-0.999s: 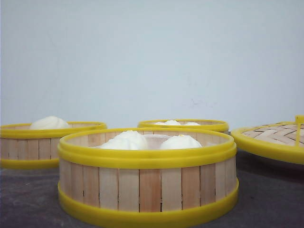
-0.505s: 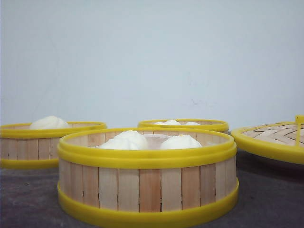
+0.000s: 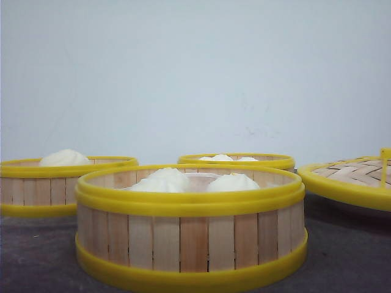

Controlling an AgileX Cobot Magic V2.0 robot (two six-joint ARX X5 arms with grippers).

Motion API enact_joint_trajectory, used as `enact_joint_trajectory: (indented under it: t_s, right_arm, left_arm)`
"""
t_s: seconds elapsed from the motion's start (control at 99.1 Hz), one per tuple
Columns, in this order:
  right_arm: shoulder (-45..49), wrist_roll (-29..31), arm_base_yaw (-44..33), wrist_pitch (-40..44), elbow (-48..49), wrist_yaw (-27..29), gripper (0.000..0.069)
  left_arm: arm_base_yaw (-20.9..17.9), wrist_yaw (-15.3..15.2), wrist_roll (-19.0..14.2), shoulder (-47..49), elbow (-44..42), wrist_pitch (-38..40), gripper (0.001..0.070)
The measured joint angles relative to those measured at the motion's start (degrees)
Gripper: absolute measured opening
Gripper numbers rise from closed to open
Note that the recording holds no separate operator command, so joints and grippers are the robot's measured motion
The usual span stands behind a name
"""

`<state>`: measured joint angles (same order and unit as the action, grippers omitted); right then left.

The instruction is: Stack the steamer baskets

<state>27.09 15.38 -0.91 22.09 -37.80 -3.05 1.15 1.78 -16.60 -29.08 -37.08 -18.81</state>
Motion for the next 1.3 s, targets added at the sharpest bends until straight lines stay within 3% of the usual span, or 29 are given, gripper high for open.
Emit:
enact_joint_trajectory:
  t_s: [0.121,0.273,0.343,0.424,0.485,0.535,0.646,0.777,0.919,1.302]
  right_arm:
    - [6.6,-4.5,0.0,5.0,-11.3,-0.7,0.0005]
    - [9.7,-6.4,0.7,8.1,-17.2,-3.0,0.0022]
    - [10.1,-6.6,1.4,9.9,-17.3,-3.5,0.0157]
    - [11.0,-6.4,2.1,11.4,-17.3,-4.9,0.0371]
    - [12.1,-6.0,2.4,11.5,-17.3,-6.8,0.0444]
    - [13.2,-5.5,2.8,11.5,-17.3,-8.8,0.0471]
    - [16.7,-3.9,3.3,11.6,-18.3,-13.6,0.049]
    - [22.8,-2.9,4.5,11.5,-23.6,-16.0,0.0493]
    - [31.7,-2.7,6.1,12.7,-30.9,-16.3,0.0493]
    - [60.8,-2.6,8.9,16.6,-48.5,-16.1,0.0485]
  left_arm:
    - [0.0,2.3,2.0,-6.8,-8.6,-1.7,0.0015]
    - [0.0,4.6,3.7,-8.5,-10.8,-2.8,0.003]
    - [0.0,4.6,4.5,-8.9,-10.8,-3.4,0.0115]
    - [0.1,4.6,5.3,-9.2,-10.8,-3.8,0.0287]
    - [0.5,4.6,5.9,-9.4,-10.8,-4.0,0.0387]
    - [0.8,4.6,6.2,-9.4,-10.8,-4.0,0.0431]
    - [1.9,4.7,6.5,-9.6,-10.8,-4.0,0.0463]
    - [3.4,7.1,6.5,-10.0,-10.8,-4.0,0.0468]
    - [5.7,8.5,6.5,-10.0,-10.8,-3.6,0.0468]
    - [13.6,8.7,4.8,-10.0,-10.8,-3.2,0.0468]
